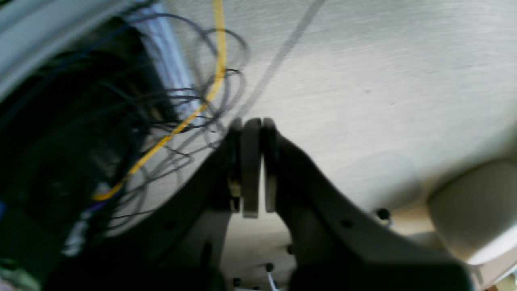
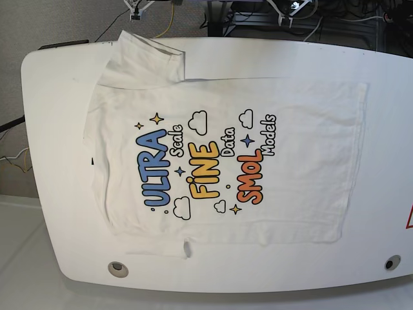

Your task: Fold the T-shirt properly

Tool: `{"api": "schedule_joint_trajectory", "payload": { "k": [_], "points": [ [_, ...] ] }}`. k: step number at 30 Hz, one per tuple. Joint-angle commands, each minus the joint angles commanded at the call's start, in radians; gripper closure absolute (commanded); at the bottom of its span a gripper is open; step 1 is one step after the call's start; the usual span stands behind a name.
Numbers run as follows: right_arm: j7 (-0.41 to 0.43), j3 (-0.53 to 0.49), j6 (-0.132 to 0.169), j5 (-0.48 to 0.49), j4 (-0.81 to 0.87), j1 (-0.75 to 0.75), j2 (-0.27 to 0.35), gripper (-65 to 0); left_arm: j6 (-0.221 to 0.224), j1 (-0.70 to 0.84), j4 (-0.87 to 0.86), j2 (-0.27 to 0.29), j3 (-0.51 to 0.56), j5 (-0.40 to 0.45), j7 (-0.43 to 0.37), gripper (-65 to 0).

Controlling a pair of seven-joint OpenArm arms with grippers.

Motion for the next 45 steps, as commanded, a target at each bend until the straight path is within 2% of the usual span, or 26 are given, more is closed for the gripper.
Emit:
{"api": "schedule_joint_trajectory", "payload": {
  "k": [7,9,13,19,21,23,31,33,41,43,45],
  "points": [
    [-0.002,0.003,0.000,0.003,0.006,-0.005,-0.002,-0.7,0.001,0.010,0.024,0.002,0.004,-0.011,-0.004,-13.7],
    [0.006,0.007,0.004,0.003,-0.005,0.019,-0.024,0.0,-0.003,-0.027,-0.035,0.004,0.007,-0.016,-0.001,-9.2],
    [0.005,0.008,0.005,0.004,-0.006,0.017,-0.026,0.0,-0.002,-0.037,-0.053,0.004,0.004,-0.012,0.010,-5.6],
    [0.011,0.004,0.005,0.005,0.003,0.003,-0.030,0.0,0.000,-0.053,-0.076,0.001,0.006,-0.001,0.002,-6.8],
    [0.018,0.002,0.011,0.005,0.005,0.001,-0.037,0.0,-0.001,-0.069,-0.133,0.012,0.007,-0.003,-0.014,-10.0],
    [0.018,0.000,0.011,0.006,0.009,-0.004,-0.036,0.0,0.000,-0.071,-0.142,0.011,0.009,-0.003,-0.016,-10.6],
    [0.019,0.000,0.014,0.003,0.028,-0.024,-0.021,0.0,0.001,-0.042,-0.146,0.003,0.006,0.002,-0.022,-9.6],
    [0.030,0.003,0.019,0.000,0.104,-0.095,0.013,0.0,-0.023,0.041,-0.088,-0.021,0.004,-0.001,-0.050,-8.0],
    [0.033,-0.001,0.029,-0.006,0.307,-0.273,0.076,0.0,-0.117,0.266,0.212,-0.096,0.003,-0.003,-0.091,-8.7],
    [0.045,-0.006,0.033,-0.007,0.472,-0.420,0.137,-0.1,-0.182,0.425,0.483,-0.148,-0.008,-0.001,-0.120,-9.7],
    [0.047,-0.008,0.033,-0.007,0.508,-0.448,0.147,-0.2,-0.184,0.463,0.547,-0.154,-0.015,-0.003,-0.117,-9.7]
  ]
}}
